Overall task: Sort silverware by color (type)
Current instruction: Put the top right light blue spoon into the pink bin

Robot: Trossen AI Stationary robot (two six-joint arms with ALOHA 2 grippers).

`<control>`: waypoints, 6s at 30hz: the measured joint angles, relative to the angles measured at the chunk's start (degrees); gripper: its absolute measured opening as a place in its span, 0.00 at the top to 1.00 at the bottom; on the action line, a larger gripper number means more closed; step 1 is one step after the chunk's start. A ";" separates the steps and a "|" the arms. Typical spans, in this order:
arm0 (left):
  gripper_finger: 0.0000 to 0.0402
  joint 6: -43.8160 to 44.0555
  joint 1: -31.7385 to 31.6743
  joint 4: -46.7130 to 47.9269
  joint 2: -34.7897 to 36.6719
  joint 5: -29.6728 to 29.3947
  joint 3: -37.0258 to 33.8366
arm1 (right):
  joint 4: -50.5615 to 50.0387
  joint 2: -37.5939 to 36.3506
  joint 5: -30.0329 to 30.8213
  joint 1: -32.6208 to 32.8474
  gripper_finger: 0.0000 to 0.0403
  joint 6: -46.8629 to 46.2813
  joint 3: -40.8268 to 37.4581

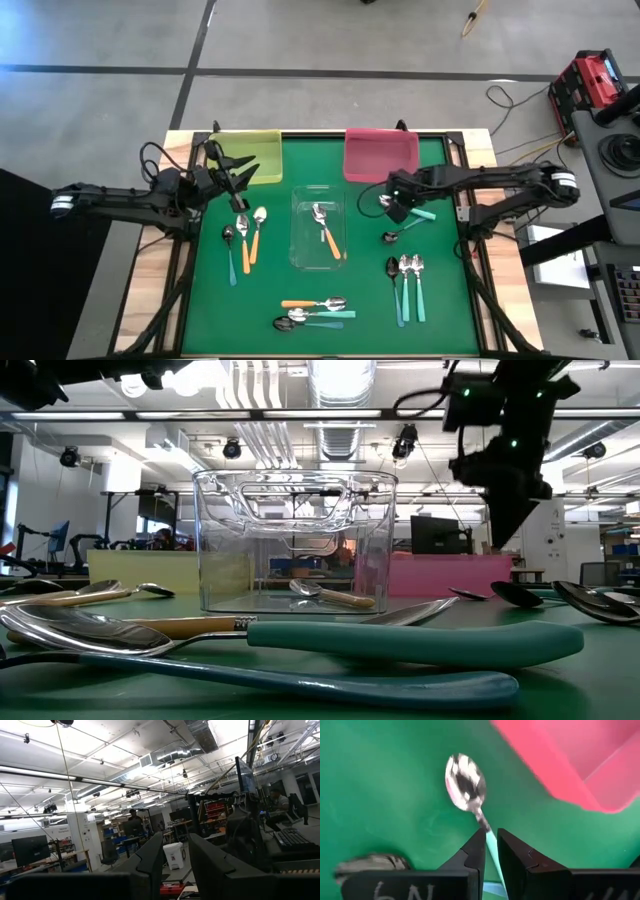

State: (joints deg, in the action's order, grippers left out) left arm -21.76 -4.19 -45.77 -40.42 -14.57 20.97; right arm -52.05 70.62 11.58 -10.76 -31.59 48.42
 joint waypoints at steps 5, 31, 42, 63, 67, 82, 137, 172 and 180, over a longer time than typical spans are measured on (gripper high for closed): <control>0.81 0.00 0.00 0.03 0.00 0.00 0.00 | -0.18 3.83 -0.04 0.00 0.91 2.54 -0.04; 0.81 -0.28 0.00 0.27 0.00 -0.01 0.00 | 0.20 7.44 -0.19 0.00 0.91 25.82 -0.02; 0.81 -1.53 0.00 0.71 0.00 -0.02 0.00 | 1.46 7.44 -0.94 0.00 0.68 19.28 0.00; 0.81 -1.55 0.00 1.43 -0.02 -0.04 0.00 | 2.77 7.42 -4.51 -0.31 0.53 30.43 -1.19; 0.81 -1.55 0.00 1.71 -0.02 -0.04 0.00 | 2.87 7.42 -4.35 -0.42 0.53 30.55 -2.20; 0.81 -1.55 0.00 1.73 0.00 -0.04 0.00 | 3.60 7.42 -1.08 -1.67 0.53 22.15 -5.13; 0.81 -1.55 0.00 1.64 0.02 -0.04 0.00 | 10.16 5.82 -7.79 -2.75 0.92 21.98 -6.55; 0.81 -1.53 0.00 1.65 0.35 -0.05 0.00 | -15.27 28.36 -2.44 -1.71 0.92 33.44 42.14; 0.81 -1.53 0.00 1.69 0.42 -0.04 0.00 | -15.84 30.44 -2.61 -8.15 0.92 42.70 48.94</control>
State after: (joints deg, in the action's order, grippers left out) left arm -23.29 -4.19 -44.07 -40.01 -14.61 20.97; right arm -67.89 101.06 8.98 -18.91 11.11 97.36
